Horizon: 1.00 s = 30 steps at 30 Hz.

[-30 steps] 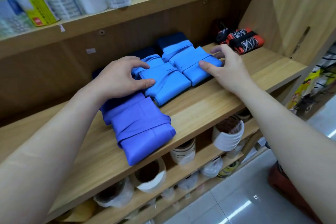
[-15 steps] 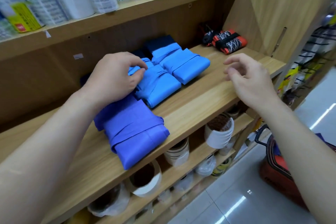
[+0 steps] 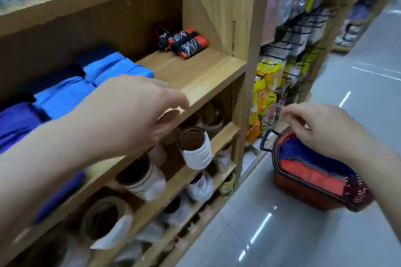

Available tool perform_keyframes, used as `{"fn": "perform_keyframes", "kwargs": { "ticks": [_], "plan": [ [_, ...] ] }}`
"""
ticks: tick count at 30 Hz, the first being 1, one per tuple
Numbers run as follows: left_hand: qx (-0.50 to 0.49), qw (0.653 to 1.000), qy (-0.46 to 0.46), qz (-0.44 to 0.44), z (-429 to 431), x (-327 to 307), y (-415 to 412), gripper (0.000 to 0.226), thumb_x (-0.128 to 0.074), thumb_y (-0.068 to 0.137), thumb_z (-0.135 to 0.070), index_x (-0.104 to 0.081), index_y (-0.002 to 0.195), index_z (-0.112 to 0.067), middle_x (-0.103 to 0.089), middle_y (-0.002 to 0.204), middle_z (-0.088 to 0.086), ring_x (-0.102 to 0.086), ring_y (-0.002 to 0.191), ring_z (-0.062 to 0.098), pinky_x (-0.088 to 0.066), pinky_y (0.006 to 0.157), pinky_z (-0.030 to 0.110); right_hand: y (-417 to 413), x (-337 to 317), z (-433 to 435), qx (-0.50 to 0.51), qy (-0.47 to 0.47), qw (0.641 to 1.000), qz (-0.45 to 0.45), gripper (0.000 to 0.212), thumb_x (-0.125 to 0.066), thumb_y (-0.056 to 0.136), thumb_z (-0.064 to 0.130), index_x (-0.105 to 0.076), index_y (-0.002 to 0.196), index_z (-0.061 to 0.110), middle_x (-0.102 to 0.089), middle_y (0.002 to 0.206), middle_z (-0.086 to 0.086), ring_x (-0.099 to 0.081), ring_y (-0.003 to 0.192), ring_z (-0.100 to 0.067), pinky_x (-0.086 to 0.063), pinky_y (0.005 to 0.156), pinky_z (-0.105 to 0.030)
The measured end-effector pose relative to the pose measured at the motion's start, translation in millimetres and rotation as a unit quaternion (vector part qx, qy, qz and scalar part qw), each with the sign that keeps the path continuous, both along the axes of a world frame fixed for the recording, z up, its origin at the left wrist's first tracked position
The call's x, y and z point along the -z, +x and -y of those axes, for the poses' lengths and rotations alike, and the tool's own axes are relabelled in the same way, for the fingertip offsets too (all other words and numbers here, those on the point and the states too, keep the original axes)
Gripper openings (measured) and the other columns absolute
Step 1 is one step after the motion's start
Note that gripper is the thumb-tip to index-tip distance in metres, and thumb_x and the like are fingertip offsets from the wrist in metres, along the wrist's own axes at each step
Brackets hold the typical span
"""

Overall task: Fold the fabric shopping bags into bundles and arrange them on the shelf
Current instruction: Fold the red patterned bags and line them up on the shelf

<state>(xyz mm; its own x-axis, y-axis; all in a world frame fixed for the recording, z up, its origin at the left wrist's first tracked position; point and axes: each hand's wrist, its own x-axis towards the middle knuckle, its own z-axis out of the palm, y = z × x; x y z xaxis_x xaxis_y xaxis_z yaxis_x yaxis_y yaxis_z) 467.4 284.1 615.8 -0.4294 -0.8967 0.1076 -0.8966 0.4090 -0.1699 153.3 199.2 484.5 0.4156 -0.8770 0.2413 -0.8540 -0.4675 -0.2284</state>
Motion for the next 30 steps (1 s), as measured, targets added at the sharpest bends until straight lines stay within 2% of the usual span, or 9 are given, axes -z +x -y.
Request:
{"fn": "perform_keyframes", "kwargs": {
  "ticks": [3,7,11,16,20,22,26,28,30],
  "plan": [
    [0.026,0.999,0.028,0.011,20,19,-60,0.022,-0.049,0.085,-0.031,-0.066,0.098,-0.031,-0.066,0.083,-0.009,-0.064,0.073,0.02,-0.054,0.055,0.04,-64,22,2,0.033,0.073,0.995,-0.051,0.022,-0.054,0.095,0.023,-0.066,0.113,0.023,-0.07,0.101,-0.007,-0.064,0.093,-0.031,-0.048,0.073,-0.036],
    [0.048,0.996,0.071,-0.029,50,72,-147,0.028,-0.044,0.084,-0.033,-0.068,0.099,-0.033,-0.067,0.087,-0.012,-0.066,0.079,0.017,-0.055,0.06,0.037,-152,66,-4,0.103,0.158,0.979,-0.076,0.03,-0.051,0.097,0.026,-0.057,0.127,0.028,-0.063,0.12,0.003,-0.059,0.11,-0.021,-0.046,0.084,-0.033],
    [0.046,0.985,0.136,-0.095,92,148,-220,0.035,-0.04,0.082,-0.034,-0.07,0.1,-0.031,-0.069,0.089,-0.008,-0.067,0.085,0.022,-0.053,0.065,0.034,-232,111,-16,0.202,0.2,0.959,-0.006,0.036,-0.053,0.095,0.023,-0.055,0.13,0.028,-0.062,0.118,0.003,-0.059,0.105,-0.023,-0.042,0.076,-0.03],
    [0.005,0.967,0.208,-0.151,155,240,-284,0.025,-0.056,0.087,-0.018,-0.071,0.106,-0.025,-0.071,0.104,-0.005,-0.065,0.097,0.022,-0.053,0.077,0.035,-293,158,-20,0.327,0.231,0.908,0.124,0.033,-0.059,0.091,0.016,-0.061,0.123,0.022,-0.066,0.105,-0.005,-0.062,0.099,-0.027,-0.05,0.086,-0.043],
    [-0.027,0.942,0.281,-0.18,205,307,-327,0.028,-0.054,0.089,-0.013,-0.072,0.108,-0.021,-0.073,0.103,-0.002,-0.065,0.096,0.02,-0.053,0.079,0.032,-318,197,-5,0.419,0.261,0.836,0.24,0.029,-0.061,0.093,0.01,-0.063,0.121,0.016,-0.064,0.099,-0.006,-0.06,0.087,-0.022,-0.039,0.079,-0.024],
    [-0.043,0.927,0.323,-0.188,232,344,-344,0.029,-0.053,0.091,-0.012,-0.072,0.112,-0.02,-0.072,0.109,-0.001,-0.065,0.101,0.02,-0.051,0.083,0.03,-327,219,11,0.456,0.278,0.798,0.28,0.027,-0.06,0.094,0.011,-0.061,0.12,0.016,-0.064,0.098,-0.005,-0.059,0.085,-0.02,-0.036,0.076,-0.02],
    [-0.082,0.885,0.401,-0.222,289,419,-379,0.027,-0.053,0.093,-0.012,-0.073,0.108,-0.021,-0.071,0.111,-0.003,-0.064,0.106,0.018,-0.049,0.088,0.03,-343,275,56,0.518,0.31,0.721,0.339,0.022,-0.06,0.095,0.016,-0.058,0.115,0.024,-0.066,0.101,-0.006,-0.059,0.084,-0.018,-0.041,0.078,-0.026],
    [-0.109,0.867,0.427,-0.232,314,457,-399,0.028,-0.053,0.092,-0.011,-0.074,0.106,-0.021,-0.073,0.109,-0.003,-0.065,0.105,0.019,-0.048,0.087,0.03,-350,309,80,0.554,0.328,0.665,0.38,0.021,-0.06,0.094,0.017,-0.057,0.113,0.025,-0.067,0.104,-0.008,-0.061,0.087,-0.021,-0.05,0.088,-0.039],
    [-0.126,0.853,0.454,-0.222,332,498,-418,0.028,-0.053,0.092,-0.012,-0.073,0.109,-0.022,-0.072,0.112,-0.003,-0.063,0.108,0.019,-0.046,0.088,0.027,-358,349,100,0.584,0.349,0.604,0.415,0.028,-0.06,0.094,0.016,-0.056,0.121,0.019,-0.066,0.106,-0.009,-0.063,0.094,-0.023,-0.05,0.096,-0.046]
  ]
}}
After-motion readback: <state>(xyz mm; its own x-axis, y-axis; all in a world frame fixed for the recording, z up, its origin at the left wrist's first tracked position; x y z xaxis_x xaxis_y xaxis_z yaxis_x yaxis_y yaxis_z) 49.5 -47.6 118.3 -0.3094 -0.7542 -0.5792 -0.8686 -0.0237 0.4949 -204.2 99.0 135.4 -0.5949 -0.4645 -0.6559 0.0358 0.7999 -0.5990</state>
